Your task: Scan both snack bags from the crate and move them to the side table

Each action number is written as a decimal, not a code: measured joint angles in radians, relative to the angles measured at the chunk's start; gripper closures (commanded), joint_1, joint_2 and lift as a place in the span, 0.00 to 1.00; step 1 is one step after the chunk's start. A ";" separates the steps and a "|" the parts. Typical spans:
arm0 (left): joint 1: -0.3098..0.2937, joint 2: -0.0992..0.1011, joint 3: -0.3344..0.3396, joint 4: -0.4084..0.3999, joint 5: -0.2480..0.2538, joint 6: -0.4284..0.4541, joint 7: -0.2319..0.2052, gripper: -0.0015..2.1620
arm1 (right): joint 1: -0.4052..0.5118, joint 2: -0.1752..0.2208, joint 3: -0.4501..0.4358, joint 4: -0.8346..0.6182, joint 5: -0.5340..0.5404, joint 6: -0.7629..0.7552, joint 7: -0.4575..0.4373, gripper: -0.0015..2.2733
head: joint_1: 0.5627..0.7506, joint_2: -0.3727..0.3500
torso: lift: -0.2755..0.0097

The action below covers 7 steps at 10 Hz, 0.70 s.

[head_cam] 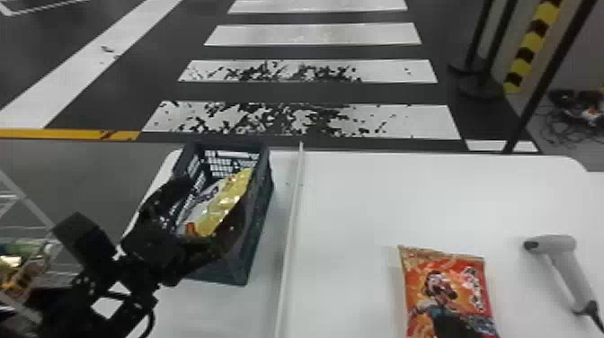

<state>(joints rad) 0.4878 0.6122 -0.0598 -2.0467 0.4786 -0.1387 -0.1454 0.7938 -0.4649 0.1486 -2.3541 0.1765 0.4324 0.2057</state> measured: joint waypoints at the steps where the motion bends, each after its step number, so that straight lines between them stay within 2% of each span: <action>1: 0.000 -0.001 0.000 0.003 0.000 0.000 -0.001 0.02 | -0.003 0.005 -0.001 -0.040 0.000 0.039 0.005 0.99 | 0.70 0.64 | 0.63; 2: 0.000 -0.001 0.000 0.004 0.000 -0.001 -0.005 0.02 | -0.009 0.011 -0.001 -0.074 0.007 0.076 0.005 0.99 | 0.70 0.64 | 0.63; 3: 0.002 -0.002 0.000 0.004 -0.001 -0.005 -0.006 0.02 | -0.013 0.014 0.003 -0.094 0.014 0.113 0.005 0.72 | 0.70 0.64 | 0.63; 4: 0.003 -0.002 0.000 0.004 -0.001 -0.011 -0.007 0.02 | -0.015 0.014 0.012 -0.100 0.021 0.147 0.018 0.05 | 0.70 0.64 | 0.63; 5: 0.003 -0.002 0.000 0.006 -0.001 -0.017 -0.006 0.02 | -0.016 0.014 0.026 -0.098 0.033 0.173 0.035 0.00 | 0.70 0.65 | 0.63; 7: 0.003 -0.002 0.000 0.006 -0.001 -0.021 -0.007 0.02 | -0.015 0.014 0.044 -0.060 0.069 0.149 0.095 0.02 | 0.70 0.67 | 0.63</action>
<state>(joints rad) 0.4909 0.6103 -0.0598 -2.0402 0.4776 -0.1599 -0.1520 0.7791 -0.4508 0.1926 -2.4144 0.2456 0.5818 0.3004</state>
